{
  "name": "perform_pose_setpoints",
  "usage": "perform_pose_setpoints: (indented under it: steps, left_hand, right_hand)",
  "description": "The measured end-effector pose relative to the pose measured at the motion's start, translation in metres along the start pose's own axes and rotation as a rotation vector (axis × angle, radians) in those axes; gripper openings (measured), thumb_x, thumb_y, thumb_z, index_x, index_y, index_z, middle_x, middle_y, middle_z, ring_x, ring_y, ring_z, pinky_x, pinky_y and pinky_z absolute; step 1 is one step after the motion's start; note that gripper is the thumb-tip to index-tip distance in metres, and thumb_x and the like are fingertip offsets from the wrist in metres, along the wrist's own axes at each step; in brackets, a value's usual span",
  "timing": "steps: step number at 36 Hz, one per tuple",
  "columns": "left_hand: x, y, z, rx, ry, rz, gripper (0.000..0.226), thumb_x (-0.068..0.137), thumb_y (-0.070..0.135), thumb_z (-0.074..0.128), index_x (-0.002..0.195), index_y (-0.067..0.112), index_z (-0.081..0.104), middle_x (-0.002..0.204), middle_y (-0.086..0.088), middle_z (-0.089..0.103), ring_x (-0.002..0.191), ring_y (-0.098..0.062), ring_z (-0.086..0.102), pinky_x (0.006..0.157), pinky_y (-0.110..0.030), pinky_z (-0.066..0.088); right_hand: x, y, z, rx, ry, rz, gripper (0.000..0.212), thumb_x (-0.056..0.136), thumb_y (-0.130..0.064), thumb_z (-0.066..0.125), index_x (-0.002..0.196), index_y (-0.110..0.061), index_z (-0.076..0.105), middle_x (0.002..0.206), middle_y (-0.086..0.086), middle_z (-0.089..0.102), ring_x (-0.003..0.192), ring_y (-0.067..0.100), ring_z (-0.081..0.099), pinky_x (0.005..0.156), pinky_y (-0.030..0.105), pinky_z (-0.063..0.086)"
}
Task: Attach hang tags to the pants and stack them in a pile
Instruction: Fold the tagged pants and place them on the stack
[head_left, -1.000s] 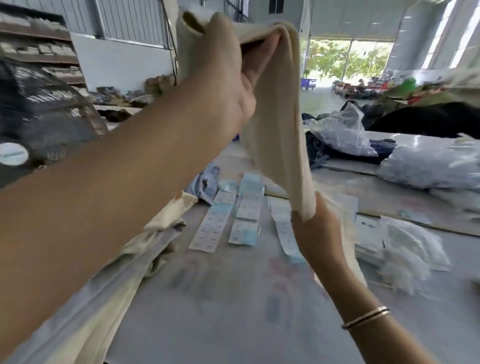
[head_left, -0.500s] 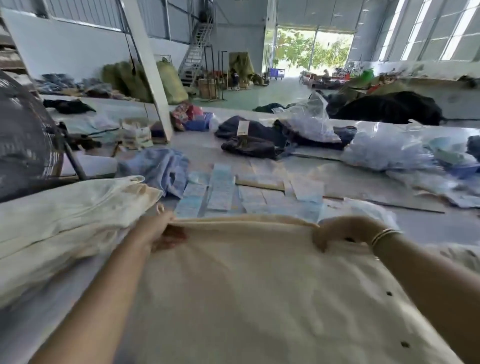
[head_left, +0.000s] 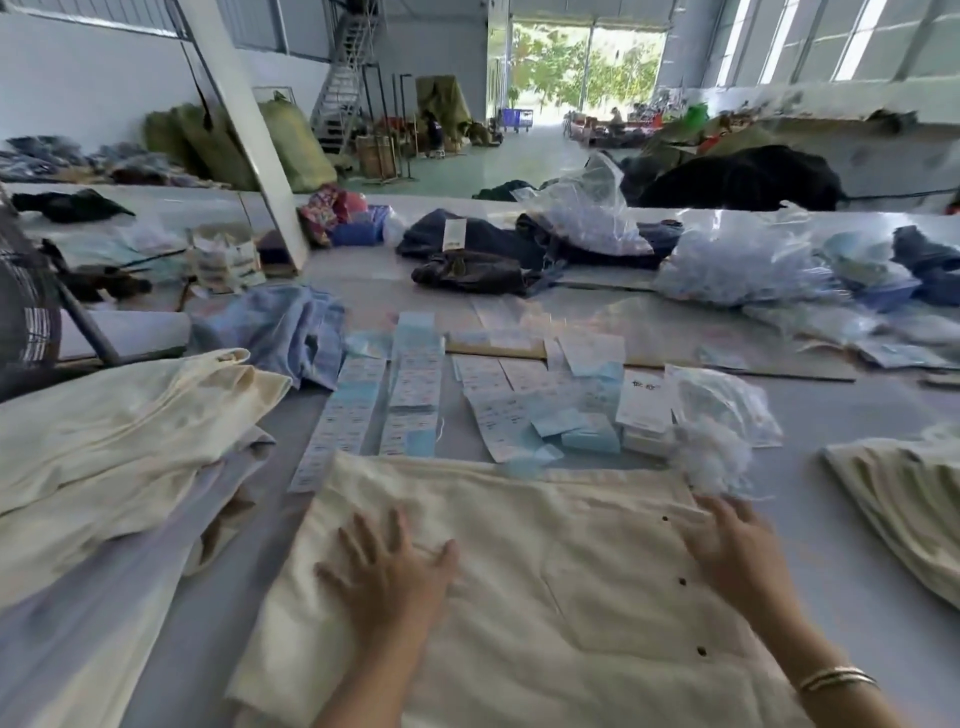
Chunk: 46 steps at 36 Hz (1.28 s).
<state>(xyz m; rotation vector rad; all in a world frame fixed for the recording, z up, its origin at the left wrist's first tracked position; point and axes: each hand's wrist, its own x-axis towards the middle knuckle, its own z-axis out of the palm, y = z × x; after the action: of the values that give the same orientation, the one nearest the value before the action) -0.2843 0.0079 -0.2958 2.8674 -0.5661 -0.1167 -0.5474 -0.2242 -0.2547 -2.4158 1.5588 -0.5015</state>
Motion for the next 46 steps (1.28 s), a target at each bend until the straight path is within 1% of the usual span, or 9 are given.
perform_pose_setpoints:
  steps: [6,11,15,18,22,27,31,40,46]
  left_hand:
    - [-0.006,0.007,-0.005,0.008,-0.009,0.016,0.082,0.085,0.075,0.031,0.153,0.031,0.017,0.161,-0.014,0.008,0.148,-0.03,0.002,0.112,-0.063,0.0]
    - [-0.015,0.021,-0.015,-0.056,-0.001,0.135,0.058,0.095,0.046,0.045,0.148,0.027,0.032,0.158,-0.011,0.021,0.146,-0.027,0.015,0.116,-0.049,0.011]
    - [-0.042,0.034,-0.025,-0.843,-0.105,0.348,0.026,0.089,0.0,0.057,0.1,0.017,0.075,0.1,-0.01,0.07,0.092,-0.022,0.065,0.082,-0.022,0.048]
    - [-0.065,0.047,-0.034,-1.406,-0.573,0.171,0.021,0.097,0.011,0.049,0.097,0.015,0.07,0.08,-0.012,0.068,0.065,-0.016,0.065,0.058,-0.024,0.053]
    - [-0.076,0.047,-0.031,-1.751,-0.952,0.035,0.057,0.098,0.051,0.033,0.127,0.01,0.061,0.121,-0.017,0.065,0.114,-0.03,0.062,0.1,-0.044,0.047]
    - [-0.075,0.036,-0.02,-1.618,-0.773,0.1,0.031,0.099,0.014,0.043,0.12,0.001,0.062,0.118,-0.027,0.063,0.111,-0.039,0.061,0.102,-0.051,0.045]
    - [-0.074,0.04,-0.013,-1.582,-0.661,0.076,0.027,0.097,0.003,0.045,0.119,0.004,0.061,0.112,-0.021,0.068,0.11,-0.038,0.062,0.103,-0.052,0.044]
    - [-0.074,0.037,-0.008,-1.602,-0.64,0.099,0.023,0.094,0.007,0.054,0.107,0.012,0.072,0.11,-0.018,0.07,0.107,-0.034,0.064,0.096,-0.045,0.049]
    - [-0.073,0.037,-0.006,-1.571,-0.607,0.087,0.022,0.094,0.004,0.055,0.109,0.01,0.069,0.107,-0.019,0.07,0.106,-0.039,0.063,0.099,-0.053,0.047]
  right_hand:
    - [0.004,0.066,-0.062,0.128,-0.53,0.596,0.045,0.079,-0.05,0.071,0.092,-0.008,0.059,0.086,0.009,0.066,0.08,0.028,0.062,0.065,0.029,0.042]
    - [0.0,0.028,-0.088,0.49,-0.733,0.492,0.026,0.086,-0.016,0.066,0.105,0.001,0.062,0.093,0.022,0.072,0.086,0.035,0.069,0.082,0.048,0.056]
    - [-0.012,-0.046,-0.107,0.739,-0.821,0.27,0.021,0.087,-0.009,0.063,0.107,-0.002,0.062,0.088,0.017,0.073,0.072,0.027,0.07,0.066,0.035,0.059]
    - [-0.041,-0.104,-0.09,0.622,-0.764,0.106,0.018,0.088,-0.02,0.065,0.105,-0.017,0.06,0.079,0.007,0.066,0.06,0.015,0.06,0.052,0.022,0.05]
    - [-0.079,-0.149,-0.04,0.72,-0.763,0.029,0.03,0.099,-0.044,0.041,0.104,-0.02,0.058,0.07,0.004,0.061,0.048,0.011,0.053,0.044,0.015,0.04]
    - [-0.11,-0.14,0.003,1.058,-0.376,0.226,0.026,0.099,-0.029,0.044,0.094,-0.009,0.06,0.065,0.004,0.057,0.053,0.011,0.053,0.056,0.028,0.047]
    - [-0.111,-0.138,0.009,1.112,-0.238,0.214,0.012,0.096,-0.029,0.051,0.099,-0.018,0.057,0.056,-0.005,0.059,0.05,0.008,0.056,0.05,0.02,0.047]
    - [-0.1,-0.147,0.008,0.614,-0.332,0.115,0.052,0.076,-0.055,0.07,0.109,-0.026,0.042,0.098,-0.005,0.063,0.085,0.01,0.061,0.067,0.023,0.043]
    - [-0.101,-0.139,0.015,0.634,-0.265,0.03,0.012,0.09,-0.032,0.06,0.099,-0.023,0.058,0.078,-0.009,0.064,0.063,0.001,0.059,0.049,0.011,0.042]
